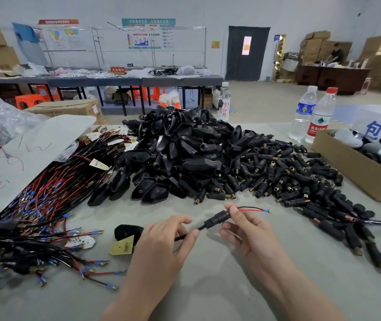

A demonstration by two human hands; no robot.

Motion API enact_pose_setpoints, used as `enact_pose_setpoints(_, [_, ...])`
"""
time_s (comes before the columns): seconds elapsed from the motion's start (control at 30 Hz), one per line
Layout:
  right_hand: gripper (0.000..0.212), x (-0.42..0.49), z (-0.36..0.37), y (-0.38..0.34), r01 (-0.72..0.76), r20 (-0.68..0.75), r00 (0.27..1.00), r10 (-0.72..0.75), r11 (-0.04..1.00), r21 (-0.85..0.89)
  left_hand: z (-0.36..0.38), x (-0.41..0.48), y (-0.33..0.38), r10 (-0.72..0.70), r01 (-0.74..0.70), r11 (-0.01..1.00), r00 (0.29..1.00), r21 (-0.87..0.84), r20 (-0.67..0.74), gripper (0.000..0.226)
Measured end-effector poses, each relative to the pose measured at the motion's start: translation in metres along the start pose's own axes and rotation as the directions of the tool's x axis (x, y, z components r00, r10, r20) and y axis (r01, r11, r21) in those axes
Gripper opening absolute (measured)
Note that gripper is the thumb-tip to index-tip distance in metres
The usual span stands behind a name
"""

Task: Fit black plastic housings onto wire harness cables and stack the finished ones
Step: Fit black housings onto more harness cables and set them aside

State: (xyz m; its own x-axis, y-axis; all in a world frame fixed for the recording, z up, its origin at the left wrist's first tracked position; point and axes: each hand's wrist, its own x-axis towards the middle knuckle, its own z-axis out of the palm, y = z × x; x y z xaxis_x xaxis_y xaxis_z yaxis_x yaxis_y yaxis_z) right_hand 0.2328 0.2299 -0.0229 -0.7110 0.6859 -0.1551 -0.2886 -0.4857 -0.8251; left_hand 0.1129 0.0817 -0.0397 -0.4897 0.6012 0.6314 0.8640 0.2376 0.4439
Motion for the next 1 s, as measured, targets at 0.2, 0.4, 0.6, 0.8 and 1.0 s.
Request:
enact_pose_setpoints(0.2, [0.034, 0.003, -0.008, -0.007, -0.006, -0.075, 0.997, 0.01, 0.999, 0.053, 0.002, 0.001, -0.009, 0.09, -0.091, 0.994, 0.996, 0.054, 0.019, 0.016])
enact_pose_setpoints(0.4, [0.027, -0.002, 0.0, 0.006, -0.06, 0.058, 0.996, 0.063, 0.997, -0.044, 0.009, 0.0, -0.005, 0.125, -0.125, 0.992, 0.992, 0.03, -0.007, 0.017])
enact_pose_setpoints(0.6, [0.034, 0.004, -0.009, -0.006, 0.006, -0.043, 0.999, -0.005, 1.0, 0.012, 0.002, 0.003, -0.01, 0.054, -0.056, 0.997, 0.998, 0.061, 0.033, 0.019])
enact_pose_setpoints(0.8, [0.038, 0.002, -0.005, -0.001, -0.003, -0.03, 1.0, 0.003, 1.0, 0.012, -0.002, 0.003, -0.005, 0.101, -0.101, 0.99, 0.995, 0.093, 0.011, 0.02])
enact_pose_setpoints(1.0, [0.031, 0.002, -0.005, -0.002, 0.039, -0.016, 0.999, -0.04, 0.998, -0.046, -0.001, 0.002, -0.008, 0.113, -0.111, 0.985, 0.994, 0.129, -0.004, 0.011])
